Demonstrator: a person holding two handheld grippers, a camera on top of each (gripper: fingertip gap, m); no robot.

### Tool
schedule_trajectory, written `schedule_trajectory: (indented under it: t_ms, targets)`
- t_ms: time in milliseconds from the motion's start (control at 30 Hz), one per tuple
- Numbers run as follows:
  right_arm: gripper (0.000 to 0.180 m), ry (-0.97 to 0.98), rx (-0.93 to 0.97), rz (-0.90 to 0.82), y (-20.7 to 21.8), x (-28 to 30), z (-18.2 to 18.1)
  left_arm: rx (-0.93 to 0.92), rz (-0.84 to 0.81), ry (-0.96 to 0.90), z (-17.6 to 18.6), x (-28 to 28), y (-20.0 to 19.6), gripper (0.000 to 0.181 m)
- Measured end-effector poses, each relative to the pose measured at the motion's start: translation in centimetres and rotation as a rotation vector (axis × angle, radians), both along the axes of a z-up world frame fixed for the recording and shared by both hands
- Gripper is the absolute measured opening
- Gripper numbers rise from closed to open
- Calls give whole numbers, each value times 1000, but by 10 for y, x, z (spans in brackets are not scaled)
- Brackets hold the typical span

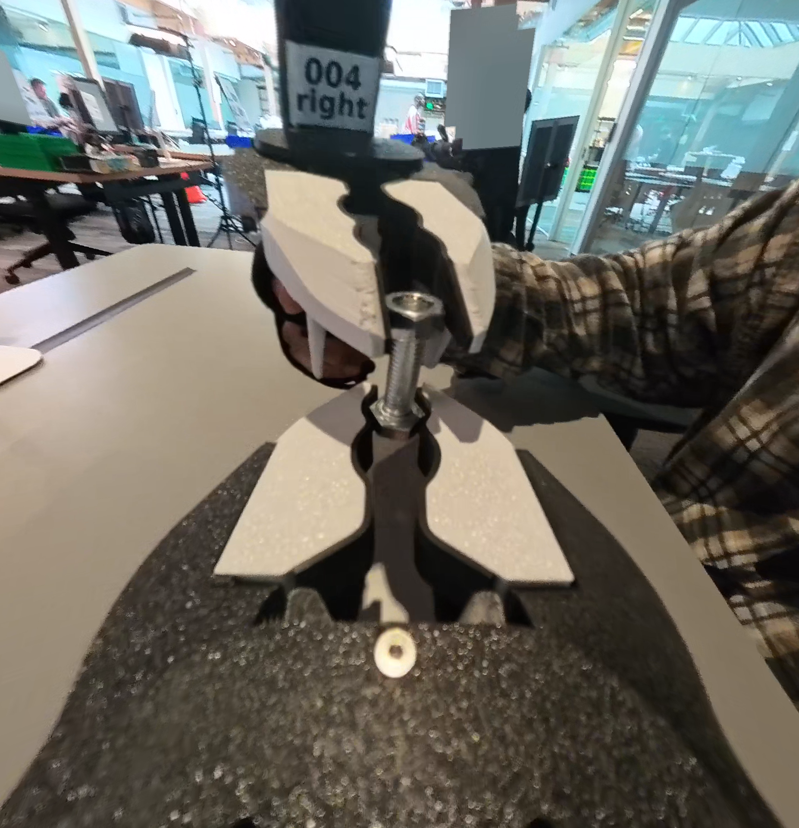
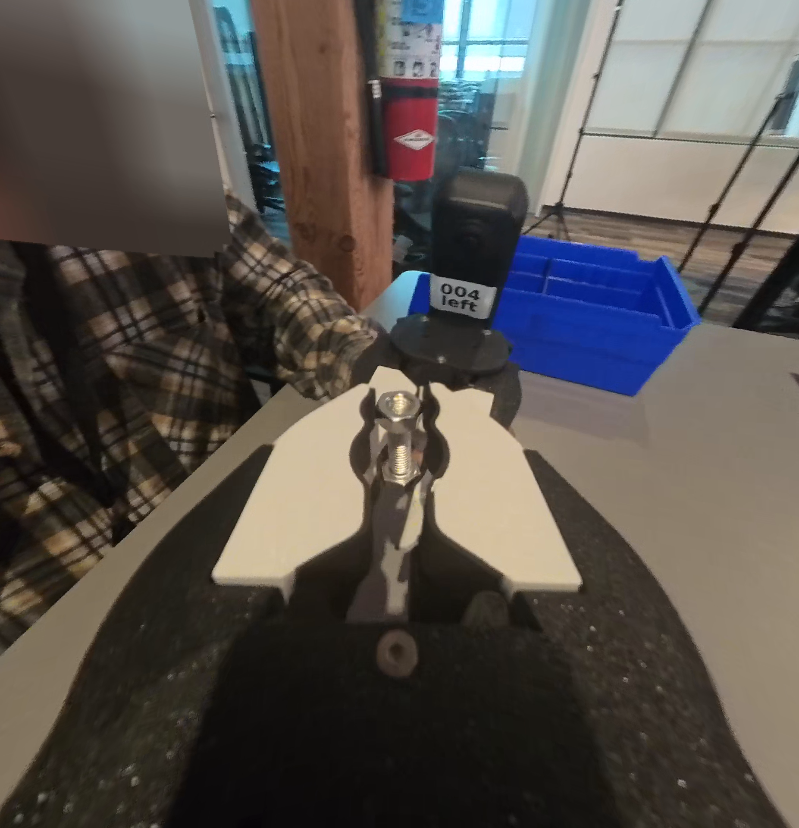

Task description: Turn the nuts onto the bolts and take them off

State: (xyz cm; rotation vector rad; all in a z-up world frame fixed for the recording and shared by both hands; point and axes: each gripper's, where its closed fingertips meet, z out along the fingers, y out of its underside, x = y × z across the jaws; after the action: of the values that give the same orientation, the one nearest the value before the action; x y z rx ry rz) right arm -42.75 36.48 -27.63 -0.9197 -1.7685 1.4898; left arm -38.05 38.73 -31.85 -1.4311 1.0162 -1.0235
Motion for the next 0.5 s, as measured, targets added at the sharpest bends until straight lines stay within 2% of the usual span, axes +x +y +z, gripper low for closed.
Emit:
schedule_trajectory:
  t_ms: [233, 500]
  targets:
    - [19, -27, -9, 115, -6, 10, -11, -50, -81, 60, -13, 9, -9, 15]
    - [25, -16, -49, 48, 3, 4, -12, -67, -11, 52, -14, 4, 2, 15]
